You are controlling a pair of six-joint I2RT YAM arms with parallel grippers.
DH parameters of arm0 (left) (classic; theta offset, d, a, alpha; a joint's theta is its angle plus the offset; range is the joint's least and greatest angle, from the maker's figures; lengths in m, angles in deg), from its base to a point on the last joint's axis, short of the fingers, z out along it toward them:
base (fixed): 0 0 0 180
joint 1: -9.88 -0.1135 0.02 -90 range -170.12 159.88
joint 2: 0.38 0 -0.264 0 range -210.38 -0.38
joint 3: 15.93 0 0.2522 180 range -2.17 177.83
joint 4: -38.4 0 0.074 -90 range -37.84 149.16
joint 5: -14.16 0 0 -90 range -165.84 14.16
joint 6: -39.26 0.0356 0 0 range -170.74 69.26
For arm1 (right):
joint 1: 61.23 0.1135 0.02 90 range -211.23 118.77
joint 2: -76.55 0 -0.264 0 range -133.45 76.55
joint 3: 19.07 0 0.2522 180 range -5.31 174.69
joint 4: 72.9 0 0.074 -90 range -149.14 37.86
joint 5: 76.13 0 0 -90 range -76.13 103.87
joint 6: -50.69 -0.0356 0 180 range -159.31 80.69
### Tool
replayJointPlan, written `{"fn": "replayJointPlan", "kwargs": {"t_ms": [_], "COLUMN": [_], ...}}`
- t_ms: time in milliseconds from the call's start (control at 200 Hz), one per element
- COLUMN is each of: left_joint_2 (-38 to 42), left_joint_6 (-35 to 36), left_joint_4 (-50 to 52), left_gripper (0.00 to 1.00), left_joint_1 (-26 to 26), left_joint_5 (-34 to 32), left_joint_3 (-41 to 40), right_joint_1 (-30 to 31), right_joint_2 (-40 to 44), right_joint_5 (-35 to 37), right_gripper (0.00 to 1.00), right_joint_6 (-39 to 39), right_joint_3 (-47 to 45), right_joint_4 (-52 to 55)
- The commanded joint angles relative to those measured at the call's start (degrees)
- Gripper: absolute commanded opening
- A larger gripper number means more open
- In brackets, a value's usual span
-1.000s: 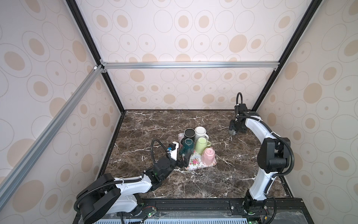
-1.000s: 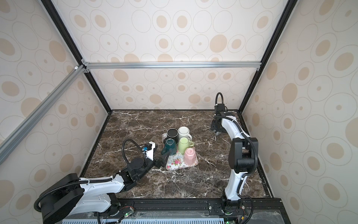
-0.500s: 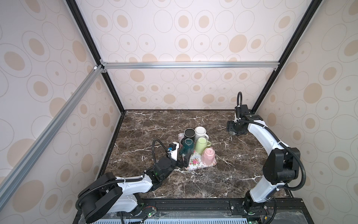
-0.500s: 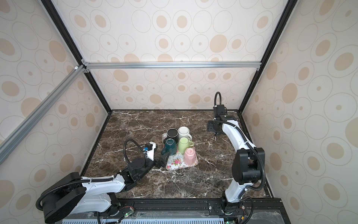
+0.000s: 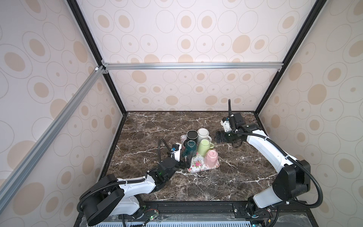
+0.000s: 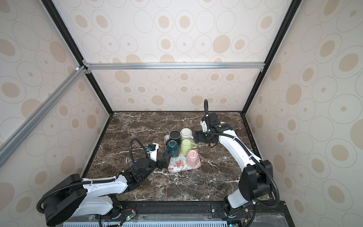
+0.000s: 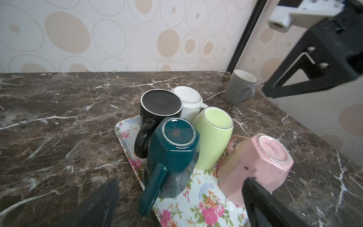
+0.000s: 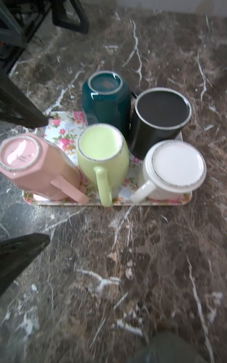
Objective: Turn the mug right side up
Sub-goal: Place the mug at the top-right of the table, then pick up the mug from the tray.
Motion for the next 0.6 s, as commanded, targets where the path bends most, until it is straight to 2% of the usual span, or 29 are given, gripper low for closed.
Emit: {"fn": "replayJointPlan", "kwargs": {"t_ms": [0, 180, 300, 510, 595], "left_joint_2": [0.34, 1.27, -0.6, -8.93, -13.13], "left_joint_6": [-0.9, -0.7, 1.24, 8.63, 9.73], "left_joint_4": [5.95, 14.52, 22.41, 40.29, 45.68], "left_gripper": [0.98, 0.98, 0.98, 0.98, 0.98], "left_joint_1": [-0.85, -1.75, -2.08, -2.27, -2.41], "left_joint_5": [0.47, 2.74, 3.76, 9.36, 9.51], "left_joint_3": [3.66, 9.19, 14.78, 27.73, 31.98], "right_joint_1": [0.12, 0.13, 0.15, 0.19, 0.19], "right_joint_2": [6.18, 15.34, 19.33, 24.62, 27.6], "right_joint_5": [-6.67, -6.29, -6.09, -5.83, -5.45], "right_gripper": [0.87, 0.89, 0.88, 0.88, 0.88], "right_joint_6": [-1.27, -1.58, 0.23, 1.98, 1.91], "right_joint_3": [-4.49, -13.12, -16.46, -22.58, -25.51], "right_joint_4": [-5.38, -13.28, -14.47, -17.92, -20.23]}}
